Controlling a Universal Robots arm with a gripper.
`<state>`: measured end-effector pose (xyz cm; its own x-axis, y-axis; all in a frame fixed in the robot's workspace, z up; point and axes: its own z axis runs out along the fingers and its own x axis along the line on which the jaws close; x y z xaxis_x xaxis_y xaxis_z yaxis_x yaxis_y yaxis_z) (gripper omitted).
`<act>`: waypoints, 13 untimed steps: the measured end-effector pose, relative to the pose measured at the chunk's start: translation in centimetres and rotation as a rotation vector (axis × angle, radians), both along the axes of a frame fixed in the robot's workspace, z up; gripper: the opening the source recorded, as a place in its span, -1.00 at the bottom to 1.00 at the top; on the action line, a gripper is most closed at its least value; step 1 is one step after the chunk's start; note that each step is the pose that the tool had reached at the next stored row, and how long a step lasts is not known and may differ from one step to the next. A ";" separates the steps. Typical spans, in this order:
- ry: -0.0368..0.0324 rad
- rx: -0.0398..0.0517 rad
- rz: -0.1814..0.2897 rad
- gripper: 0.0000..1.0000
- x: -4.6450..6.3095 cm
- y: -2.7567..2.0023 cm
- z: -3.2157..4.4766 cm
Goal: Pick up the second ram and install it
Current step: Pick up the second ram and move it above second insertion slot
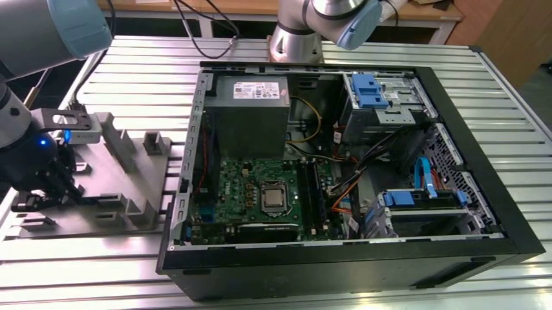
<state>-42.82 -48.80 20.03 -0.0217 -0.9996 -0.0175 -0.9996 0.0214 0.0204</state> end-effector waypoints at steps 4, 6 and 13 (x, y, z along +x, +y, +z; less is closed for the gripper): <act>0.0000 0.0000 0.000 -0.62 0.0 0.00 0.01; 0.0000 0.0000 0.000 -0.65 0.0 0.00 0.01; 0.0000 0.0000 0.000 -0.77 0.0 0.00 0.03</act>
